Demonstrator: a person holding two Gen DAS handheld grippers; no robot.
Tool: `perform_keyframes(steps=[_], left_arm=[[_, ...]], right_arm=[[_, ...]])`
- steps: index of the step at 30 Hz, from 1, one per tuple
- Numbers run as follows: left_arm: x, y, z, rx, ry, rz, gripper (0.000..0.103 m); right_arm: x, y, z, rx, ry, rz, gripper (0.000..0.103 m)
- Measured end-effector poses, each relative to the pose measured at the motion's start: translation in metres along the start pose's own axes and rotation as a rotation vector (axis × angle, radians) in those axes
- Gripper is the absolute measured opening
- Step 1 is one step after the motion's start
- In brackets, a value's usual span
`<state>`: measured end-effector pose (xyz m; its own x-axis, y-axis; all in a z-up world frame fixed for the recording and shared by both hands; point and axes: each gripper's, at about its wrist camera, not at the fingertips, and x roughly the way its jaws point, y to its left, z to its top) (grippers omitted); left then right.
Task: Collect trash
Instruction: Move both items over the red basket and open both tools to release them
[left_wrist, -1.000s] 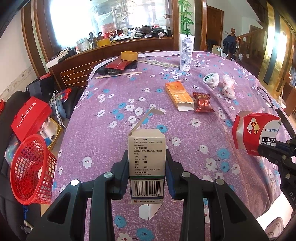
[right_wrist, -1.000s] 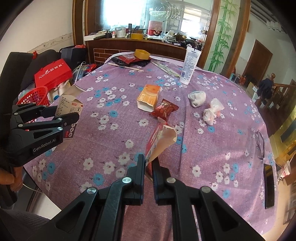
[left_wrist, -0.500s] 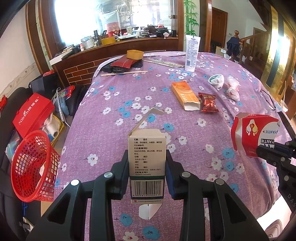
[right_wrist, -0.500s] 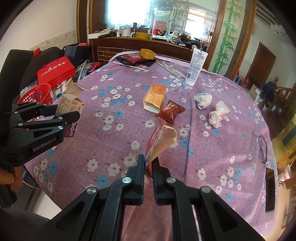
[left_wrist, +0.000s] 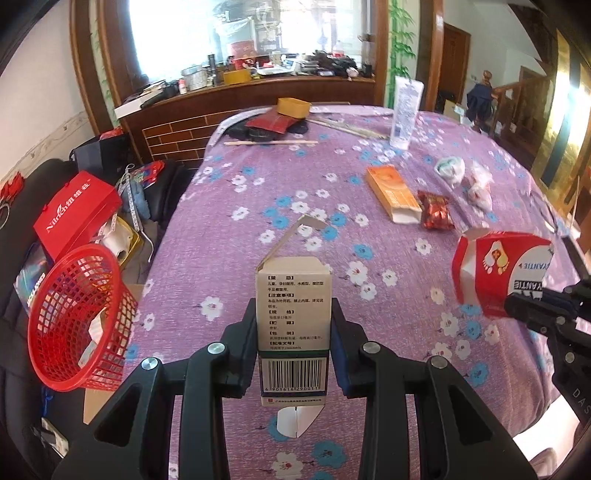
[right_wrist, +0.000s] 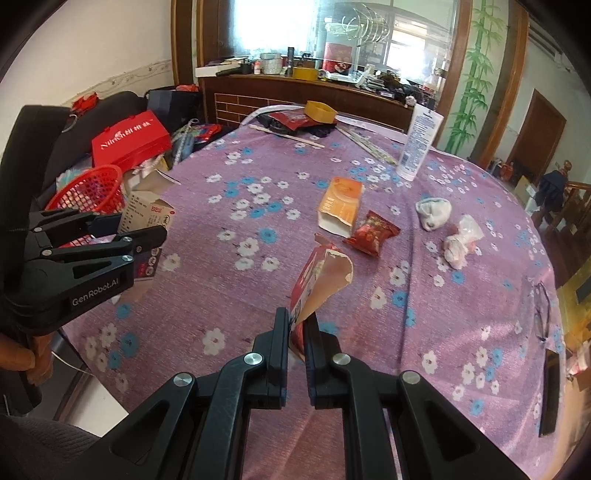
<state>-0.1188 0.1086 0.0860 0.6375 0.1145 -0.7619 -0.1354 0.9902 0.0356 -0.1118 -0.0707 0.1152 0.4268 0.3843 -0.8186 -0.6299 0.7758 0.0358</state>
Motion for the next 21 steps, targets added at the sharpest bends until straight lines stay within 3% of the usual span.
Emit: perform_keyframes(steps=[10, 16, 21], left_arm=[[-0.035, 0.074, 0.009, -0.159, -0.063, 0.055, 0.033], [-0.054, 0.148, 0.004, -0.28, -0.091, 0.145, 0.033], [-0.054, 0.206, -0.011, -0.36, -0.071, 0.221, 0.033]], right_arm=[[0.005, 0.029, 0.038, 0.0, -0.013, 0.162, 0.009], [0.009, 0.074, 0.079, -0.049, -0.04, 0.277, 0.009], [0.02, 0.136, 0.116, -0.122, -0.047, 0.39, 0.009]])
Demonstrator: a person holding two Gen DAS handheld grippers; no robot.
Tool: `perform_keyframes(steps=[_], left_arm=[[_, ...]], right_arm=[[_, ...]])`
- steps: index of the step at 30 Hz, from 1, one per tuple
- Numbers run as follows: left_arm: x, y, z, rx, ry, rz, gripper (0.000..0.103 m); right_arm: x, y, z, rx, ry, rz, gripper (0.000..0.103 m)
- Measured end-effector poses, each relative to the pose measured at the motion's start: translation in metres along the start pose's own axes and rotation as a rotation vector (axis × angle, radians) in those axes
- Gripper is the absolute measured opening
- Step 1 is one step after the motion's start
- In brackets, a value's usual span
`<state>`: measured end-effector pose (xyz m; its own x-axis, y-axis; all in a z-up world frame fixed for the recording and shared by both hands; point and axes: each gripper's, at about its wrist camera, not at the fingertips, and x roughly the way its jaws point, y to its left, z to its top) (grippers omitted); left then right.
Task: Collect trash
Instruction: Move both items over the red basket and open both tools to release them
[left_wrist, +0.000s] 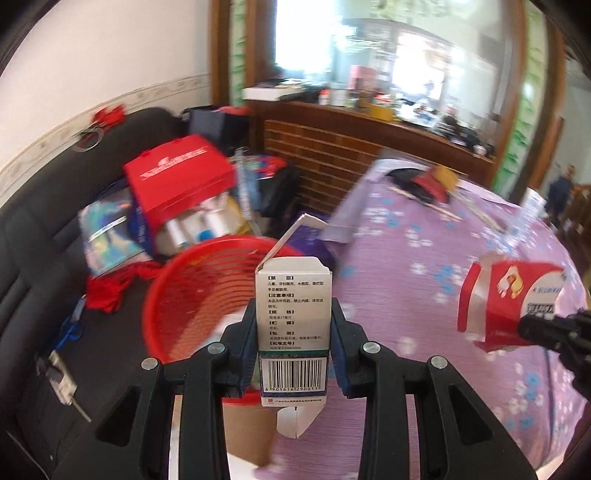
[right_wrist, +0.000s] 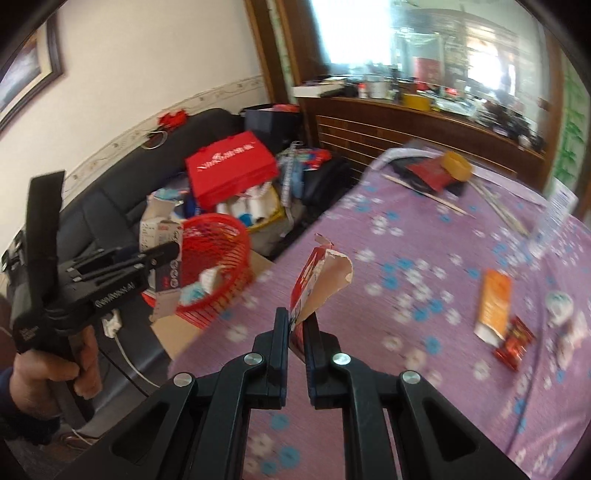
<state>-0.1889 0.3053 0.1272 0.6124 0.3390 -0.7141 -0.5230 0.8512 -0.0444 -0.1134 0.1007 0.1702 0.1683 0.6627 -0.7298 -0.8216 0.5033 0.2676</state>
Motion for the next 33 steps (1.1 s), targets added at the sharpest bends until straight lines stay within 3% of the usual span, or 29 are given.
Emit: perform_keyframes(steps=[6, 13, 15, 16, 18, 19, 23, 25, 27, 33], left_arm=[[0.025, 0.05, 0.0, -0.034, 0.046, 0.053, 0.033], [0.05, 0.074, 0.008, -0.035, 0.072, 0.059, 0.033], [0.057, 0.078, 0.011, -0.041, 0.095, 0.057, 0.033], [0.059, 0.079, 0.011, -0.045, 0.097, 0.052, 0.035], [0.061, 0.081, 0.011, -0.049, 0.1, 0.04, 0.052], [0.061, 0.081, 0.011, -0.046, 0.098, 0.04, 0.054], [0.058, 0.066, 0.006, -0.005, 0.098, 0.025, 0.055], [0.054, 0.054, 0.004, 0.013, 0.091, -0.006, 0.059], [0.049, 0.036, 0.0, 0.046, 0.083, -0.026, 0.065], [0.038, -0.033, -0.009, 0.228, 0.059, -0.13, 0.066]], right_arm=[[0.056, 0.054, 0.036, -0.079, 0.028, 0.085, 0.009], [0.12, 0.084, 0.062, -0.109, 0.092, 0.121, 0.012], [0.129, 0.085, 0.064, -0.106, 0.113, 0.118, 0.026], [0.129, 0.083, 0.065, -0.092, 0.108, 0.118, 0.026], [0.122, 0.079, 0.064, -0.084, 0.095, 0.109, 0.034], [0.118, 0.076, 0.062, -0.079, 0.089, 0.107, 0.037], [0.095, 0.056, 0.05, -0.018, 0.071, 0.064, 0.039], [0.082, 0.04, 0.039, 0.037, 0.057, 0.001, 0.047], [0.066, 0.016, 0.021, 0.124, 0.049, -0.054, 0.05], [0.017, -0.062, -0.036, 0.394, 0.041, -0.238, 0.05]])
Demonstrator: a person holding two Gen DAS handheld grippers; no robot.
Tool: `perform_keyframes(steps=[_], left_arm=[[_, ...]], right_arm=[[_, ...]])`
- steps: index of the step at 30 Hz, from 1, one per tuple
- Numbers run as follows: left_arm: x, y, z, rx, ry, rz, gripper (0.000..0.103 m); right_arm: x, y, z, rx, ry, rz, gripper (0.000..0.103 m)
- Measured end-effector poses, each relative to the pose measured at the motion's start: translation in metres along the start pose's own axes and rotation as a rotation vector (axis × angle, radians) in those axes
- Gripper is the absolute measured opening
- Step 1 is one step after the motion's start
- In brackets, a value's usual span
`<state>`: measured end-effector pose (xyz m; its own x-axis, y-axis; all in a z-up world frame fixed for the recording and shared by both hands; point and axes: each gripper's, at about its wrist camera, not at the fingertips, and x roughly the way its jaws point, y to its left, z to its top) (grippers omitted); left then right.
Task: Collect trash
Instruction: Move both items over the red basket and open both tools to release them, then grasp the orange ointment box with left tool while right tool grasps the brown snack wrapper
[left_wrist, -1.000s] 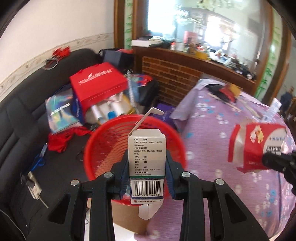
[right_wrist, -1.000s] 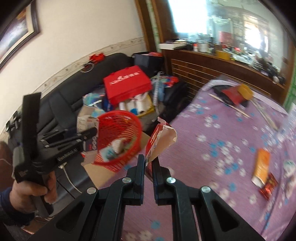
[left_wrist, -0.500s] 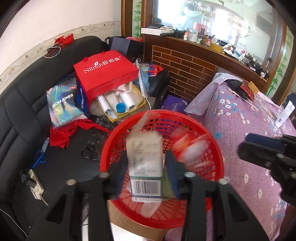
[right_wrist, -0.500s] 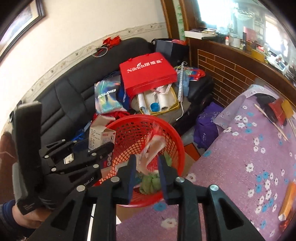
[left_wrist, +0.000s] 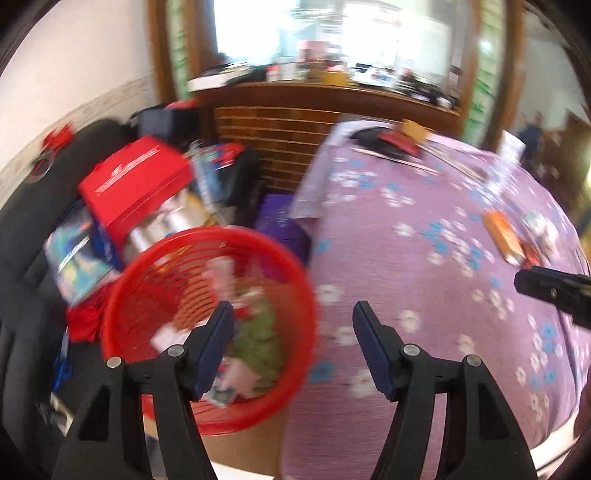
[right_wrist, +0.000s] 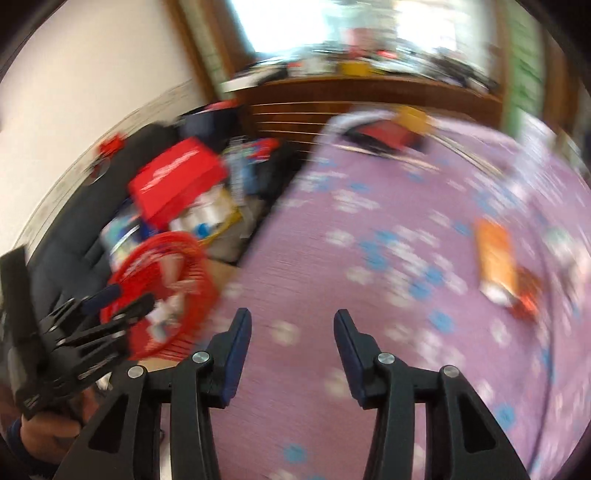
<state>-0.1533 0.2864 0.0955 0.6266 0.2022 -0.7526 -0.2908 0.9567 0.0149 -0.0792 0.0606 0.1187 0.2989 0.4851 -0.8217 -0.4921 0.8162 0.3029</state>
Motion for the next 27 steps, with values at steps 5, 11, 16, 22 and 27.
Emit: perform_keyframes(steps=[5, 11, 16, 22, 27], left_arm=[[0.003, -0.046, -0.001, 0.072, 0.013, -0.062, 0.066], [-0.001, -0.087, -0.007, 0.1, 0.042, -0.039, 0.066], [-0.008, -0.108, -0.014, 0.099, 0.059, -0.005, 0.067], [-0.017, -0.12, -0.021, 0.117, 0.066, 0.06, 0.068], [-0.017, -0.127, -0.017, 0.121, 0.072, 0.075, 0.069]], right_arm=[[-0.022, -0.081, -0.013, 0.144, -0.011, -0.144, 0.049], [-0.029, -0.163, 0.003, 0.199, -0.001, -0.278, 0.049], [-0.006, -0.198, 0.031, 0.235, 0.017, -0.258, 0.049], [0.041, -0.211, 0.051, 0.239, 0.067, -0.283, 0.049], [0.072, -0.215, 0.051, 0.236, 0.143, -0.271, 0.037]])
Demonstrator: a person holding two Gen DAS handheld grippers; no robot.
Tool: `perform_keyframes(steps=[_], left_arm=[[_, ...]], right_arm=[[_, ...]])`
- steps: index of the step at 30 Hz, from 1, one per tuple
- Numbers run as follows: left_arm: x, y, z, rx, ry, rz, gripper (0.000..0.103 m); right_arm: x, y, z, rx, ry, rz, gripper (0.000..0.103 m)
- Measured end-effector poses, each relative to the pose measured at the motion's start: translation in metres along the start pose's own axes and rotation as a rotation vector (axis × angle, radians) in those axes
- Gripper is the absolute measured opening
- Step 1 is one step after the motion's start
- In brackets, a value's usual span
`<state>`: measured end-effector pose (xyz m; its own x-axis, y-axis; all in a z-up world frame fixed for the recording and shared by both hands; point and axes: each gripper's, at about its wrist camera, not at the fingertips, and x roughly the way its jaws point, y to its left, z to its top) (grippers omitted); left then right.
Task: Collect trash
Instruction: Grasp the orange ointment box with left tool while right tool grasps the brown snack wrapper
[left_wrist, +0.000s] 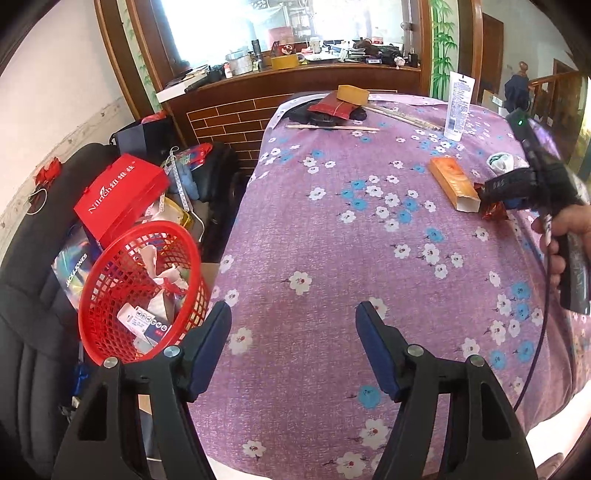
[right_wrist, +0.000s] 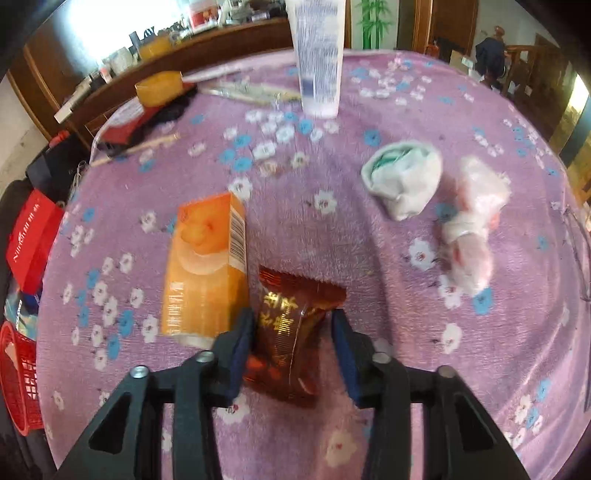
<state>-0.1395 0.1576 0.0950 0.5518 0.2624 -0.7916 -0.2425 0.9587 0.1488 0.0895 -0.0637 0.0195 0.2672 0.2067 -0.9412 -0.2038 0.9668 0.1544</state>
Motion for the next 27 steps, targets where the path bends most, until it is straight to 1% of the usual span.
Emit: perform_keyframes(steps=[1, 3, 6, 10, 14, 17, 19, 22, 23, 25, 27], left_arm=[[0.001, -0.003, 0.003, 0.006, -0.001, -0.001, 0.069], [0.004, -0.012, 0.011, 0.018, -0.001, -0.014, 0.07], [0.011, -0.029, 0.025, 0.035, 0.001, -0.067, 0.071], [0.03, -0.072, 0.056, 0.068, 0.016, -0.147, 0.071], [0.063, -0.123, 0.093, 0.05, 0.048, -0.234, 0.072], [0.095, -0.153, 0.113, 0.025, 0.072, -0.242, 0.071], [0.115, -0.17, 0.125, 0.027, 0.09, -0.222, 0.071], [0.142, -0.187, 0.137, 0.002, 0.117, -0.223, 0.071], [0.148, -0.192, 0.14, 0.004, 0.121, -0.215, 0.073], [0.154, -0.198, 0.147, -0.013, 0.089, -0.205, 0.073], [0.164, -0.204, 0.153, -0.019, 0.117, -0.214, 0.071]], right_arm=[[-0.002, 0.001, -0.001, -0.007, -0.01, -0.011, 0.033], [-0.005, -0.002, -0.003, -0.012, -0.009, 0.002, 0.03], [-0.019, -0.012, -0.012, -0.007, -0.028, 0.026, 0.028], [-0.05, -0.032, -0.035, -0.026, -0.083, 0.013, 0.028], [-0.071, -0.053, -0.058, -0.025, -0.104, 0.002, 0.028], [-0.082, -0.067, -0.073, -0.023, -0.112, -0.013, 0.028], [-0.089, -0.076, -0.083, -0.018, -0.111, -0.013, 0.028], [-0.098, -0.084, -0.092, -0.014, -0.117, -0.006, 0.028], [-0.1, -0.086, -0.094, -0.017, -0.12, -0.007, 0.028], [-0.106, -0.091, -0.101, -0.018, -0.119, -0.002, 0.028], [-0.111, -0.094, -0.106, -0.016, -0.122, 0.004, 0.028]])
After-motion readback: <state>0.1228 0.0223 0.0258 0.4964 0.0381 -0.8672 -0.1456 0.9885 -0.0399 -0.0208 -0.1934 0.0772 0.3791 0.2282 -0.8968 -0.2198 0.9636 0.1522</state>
